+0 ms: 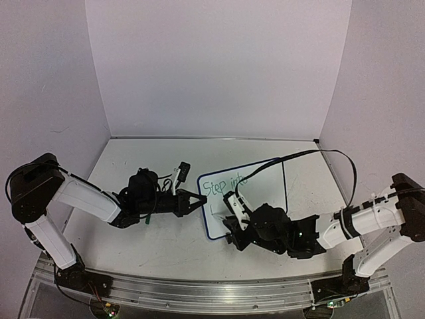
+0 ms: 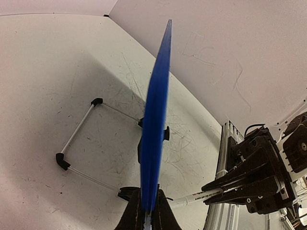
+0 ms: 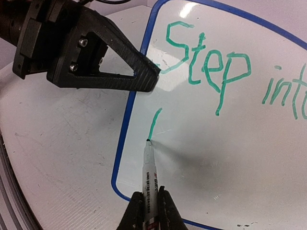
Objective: Write a sentence on the whiteboard
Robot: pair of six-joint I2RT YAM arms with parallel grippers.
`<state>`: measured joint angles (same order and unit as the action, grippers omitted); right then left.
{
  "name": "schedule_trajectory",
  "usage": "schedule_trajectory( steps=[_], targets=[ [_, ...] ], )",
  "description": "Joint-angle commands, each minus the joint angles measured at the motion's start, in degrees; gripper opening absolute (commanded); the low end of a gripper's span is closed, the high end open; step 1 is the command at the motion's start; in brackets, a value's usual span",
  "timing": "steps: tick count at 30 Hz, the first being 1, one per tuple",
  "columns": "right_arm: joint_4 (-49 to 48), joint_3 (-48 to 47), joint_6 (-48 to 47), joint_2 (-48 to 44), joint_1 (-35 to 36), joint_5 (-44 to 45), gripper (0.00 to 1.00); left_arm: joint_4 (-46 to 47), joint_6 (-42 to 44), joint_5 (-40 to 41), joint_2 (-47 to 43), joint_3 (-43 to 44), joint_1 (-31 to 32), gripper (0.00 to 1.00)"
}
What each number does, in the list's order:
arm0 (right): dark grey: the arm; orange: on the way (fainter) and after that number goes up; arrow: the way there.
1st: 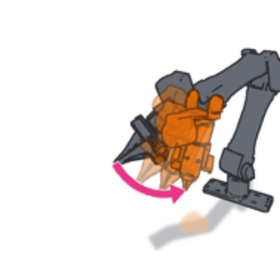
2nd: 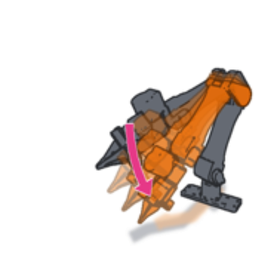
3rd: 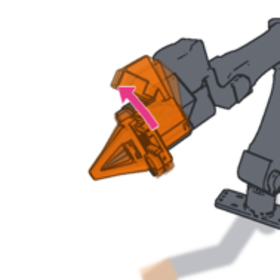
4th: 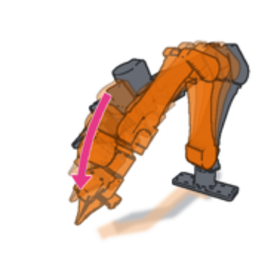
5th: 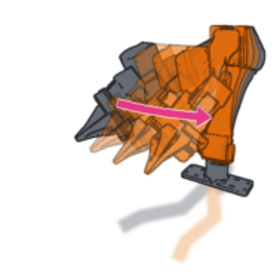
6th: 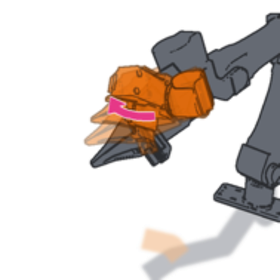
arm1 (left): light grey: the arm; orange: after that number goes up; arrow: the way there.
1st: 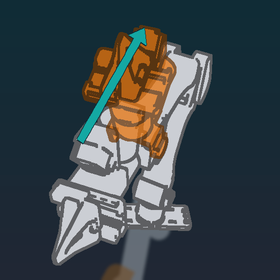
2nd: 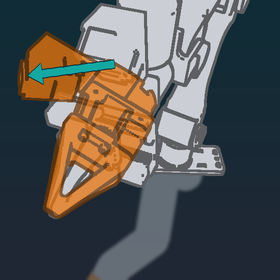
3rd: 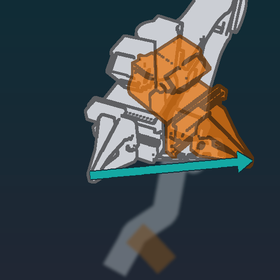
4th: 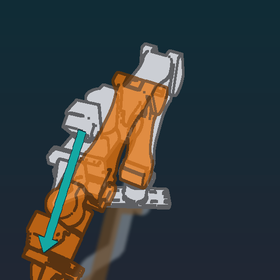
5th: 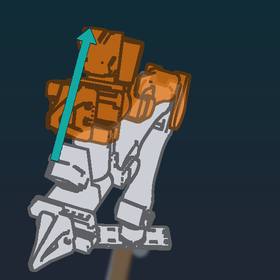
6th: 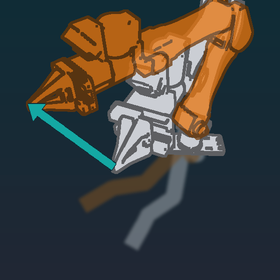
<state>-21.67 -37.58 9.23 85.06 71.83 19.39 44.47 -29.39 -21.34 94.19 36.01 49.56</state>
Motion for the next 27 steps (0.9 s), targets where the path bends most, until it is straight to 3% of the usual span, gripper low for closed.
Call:
schedule_trajectory(
  steps=[1, 12, 19, 27],
  targets=[
    [0.40, 0.81, 1.23, -0.59, 0.52, 0.01, 0.00, -1.42, 0.44, 1.01, 0.74, 1.17, -0.10, 0.00],
    [1.68, 1.37, 2.68, -1.76, 0.64, 3.15, 0.00, -1.44, 0.38, 0.95, 0.81, 1.08, -0.08, 0.00],
    [-3.77, 2.73, 0.42, -8.13, 0.60, 1.70, 0.00, -1.47, 0.38, 0.93, 0.80, 1.08, -0.08, 0.00],
    [-4.89, -0.69, -1.10, -2.41, 0.65, -0.48, 0.00, -1.43, 0.39, 1.02, 0.44, 0.90, -0.08, 0.00]
  ],
)
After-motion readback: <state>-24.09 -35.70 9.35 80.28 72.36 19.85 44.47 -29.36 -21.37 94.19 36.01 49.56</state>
